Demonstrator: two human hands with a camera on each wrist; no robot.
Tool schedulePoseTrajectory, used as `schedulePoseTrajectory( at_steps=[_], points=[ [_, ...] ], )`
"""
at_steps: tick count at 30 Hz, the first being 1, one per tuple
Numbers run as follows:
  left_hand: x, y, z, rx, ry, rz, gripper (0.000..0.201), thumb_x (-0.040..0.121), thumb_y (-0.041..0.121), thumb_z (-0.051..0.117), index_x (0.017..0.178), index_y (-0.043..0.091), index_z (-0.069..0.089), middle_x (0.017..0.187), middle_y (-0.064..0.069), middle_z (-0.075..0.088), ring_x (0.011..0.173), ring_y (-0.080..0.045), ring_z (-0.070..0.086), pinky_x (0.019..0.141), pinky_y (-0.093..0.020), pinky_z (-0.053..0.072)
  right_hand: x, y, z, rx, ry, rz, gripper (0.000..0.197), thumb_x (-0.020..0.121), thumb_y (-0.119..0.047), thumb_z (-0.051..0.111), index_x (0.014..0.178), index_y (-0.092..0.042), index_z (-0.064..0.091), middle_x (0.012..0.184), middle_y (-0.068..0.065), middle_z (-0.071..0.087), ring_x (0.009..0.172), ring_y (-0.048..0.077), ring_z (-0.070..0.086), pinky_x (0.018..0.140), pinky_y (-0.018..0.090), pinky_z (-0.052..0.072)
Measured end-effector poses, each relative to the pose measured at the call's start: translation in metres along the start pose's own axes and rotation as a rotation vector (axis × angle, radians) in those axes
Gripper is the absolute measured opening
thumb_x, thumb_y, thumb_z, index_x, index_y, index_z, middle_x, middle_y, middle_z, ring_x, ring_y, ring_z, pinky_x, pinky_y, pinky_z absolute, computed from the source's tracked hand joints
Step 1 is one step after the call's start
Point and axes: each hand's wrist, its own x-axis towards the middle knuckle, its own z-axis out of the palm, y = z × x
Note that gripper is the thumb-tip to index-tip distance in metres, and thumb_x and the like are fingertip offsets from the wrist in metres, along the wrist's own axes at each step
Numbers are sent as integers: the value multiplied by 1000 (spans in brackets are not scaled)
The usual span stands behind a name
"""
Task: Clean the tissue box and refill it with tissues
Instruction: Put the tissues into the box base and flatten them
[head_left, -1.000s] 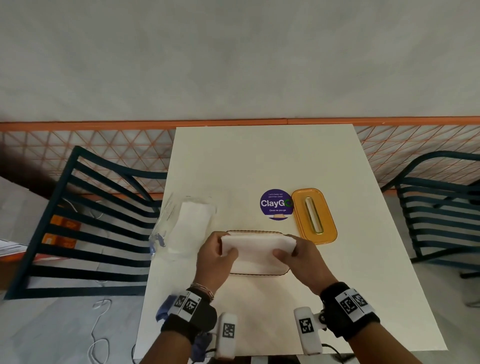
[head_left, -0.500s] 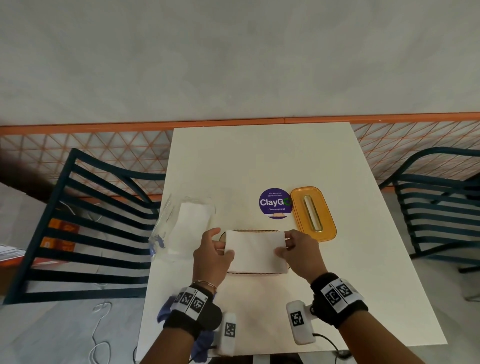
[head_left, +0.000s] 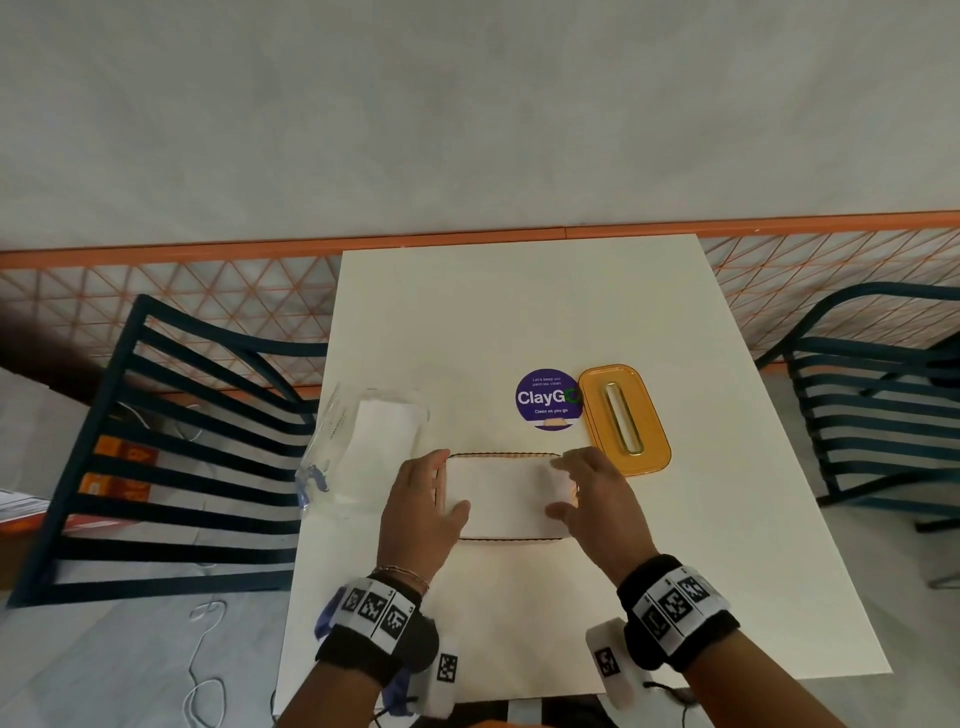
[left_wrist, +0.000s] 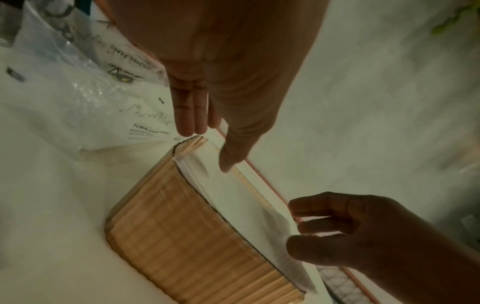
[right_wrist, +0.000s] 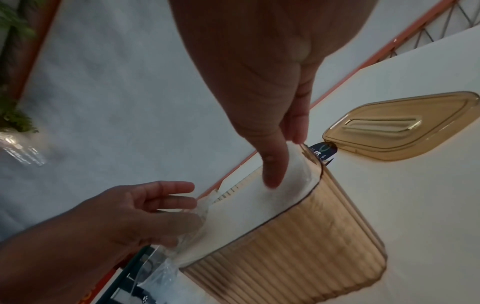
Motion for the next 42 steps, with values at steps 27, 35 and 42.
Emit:
schedulePoseTrajectory(
  at_steps=[27, 35, 42],
  points=[
    [13, -14, -17, 529, -454, 398, 32, 103, 38, 52, 127, 29, 71, 154, 8, 50, 142, -8, 43, 117, -32, 29, 8, -12, -3, -389, -352, -171, 88, 77, -49, 82, 152, -28, 41, 165, 2, 30, 151, 24, 27, 123, 39, 24],
    [16, -20, -21, 508, -484, 410, 37, 103, 40, 54, 136, 28, 64, 156, 11, 46, 143, -6, 40, 116, -27, 27, 5, -12, 0, -369, -329, -130, 86, 77, -54, 81, 150, -32, 42, 165, 0, 30, 150, 23, 28, 122, 39, 27],
    [21, -31, -19, 537, -512, 544, 31, 103, 31, 54, 124, 18, 73, 150, 1, 55, 139, -15, 50, 114, -30, 32, 5, -13, -2, -356, -344, -108, 85, 76, -53, 82, 150, -33, 44, 165, -1, 30, 150, 23, 29, 122, 38, 26]
  ],
)
